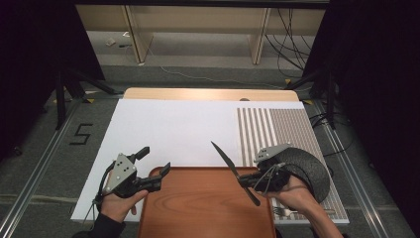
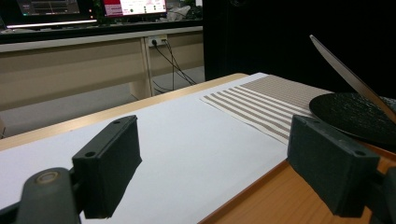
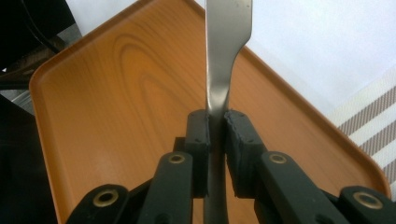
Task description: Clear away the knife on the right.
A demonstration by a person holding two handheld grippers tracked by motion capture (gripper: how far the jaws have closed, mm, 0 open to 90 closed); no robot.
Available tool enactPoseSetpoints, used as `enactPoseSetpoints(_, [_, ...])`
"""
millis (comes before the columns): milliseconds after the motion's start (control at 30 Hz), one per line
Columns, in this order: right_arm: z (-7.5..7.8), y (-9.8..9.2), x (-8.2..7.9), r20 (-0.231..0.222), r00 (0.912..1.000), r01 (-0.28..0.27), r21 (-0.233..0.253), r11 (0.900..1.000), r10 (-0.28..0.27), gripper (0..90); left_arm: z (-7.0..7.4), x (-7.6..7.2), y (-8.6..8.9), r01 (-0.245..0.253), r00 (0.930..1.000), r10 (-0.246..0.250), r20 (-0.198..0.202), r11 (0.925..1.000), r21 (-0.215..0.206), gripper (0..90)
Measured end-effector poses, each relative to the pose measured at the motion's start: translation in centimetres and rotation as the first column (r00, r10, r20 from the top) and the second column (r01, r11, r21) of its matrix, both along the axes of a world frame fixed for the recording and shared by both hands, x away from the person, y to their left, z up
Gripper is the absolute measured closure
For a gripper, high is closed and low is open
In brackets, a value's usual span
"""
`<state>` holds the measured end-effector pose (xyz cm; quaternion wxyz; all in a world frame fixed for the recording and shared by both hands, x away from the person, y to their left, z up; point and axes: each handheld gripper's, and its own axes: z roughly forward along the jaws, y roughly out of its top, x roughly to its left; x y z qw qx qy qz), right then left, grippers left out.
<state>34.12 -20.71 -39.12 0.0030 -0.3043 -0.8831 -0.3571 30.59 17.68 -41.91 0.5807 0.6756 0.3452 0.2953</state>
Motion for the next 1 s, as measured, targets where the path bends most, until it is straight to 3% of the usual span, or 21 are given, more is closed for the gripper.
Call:
enactPoseSetpoints(633, [-1.0,-0.7,-2.1,-0.045,0.9986,0.027,0.007,1.0,-0.026,80.6,0.1,-0.1,-0.1,0.001,1.0,-0.001,0.005,1.0,0.006,16.8])
enactPoseSetpoints(767, [-1.5,-0.7,-2.7,-0.068,0.9973,0.029,-0.004,1.0,-0.029,80.6,0.1,-0.1,-0.1,0.002,1.0,-0.002,0.004,1.0,0.006,16.8])
enactPoseSetpoints(1000, [-1.7,-0.5,-3.5,-0.064,0.9979,0.009,-0.023,1.0,-0.01,80.6,0.1,-0.1,-0.1,0.004,1.0,-0.004,0.007,1.0,0.007,16.8])
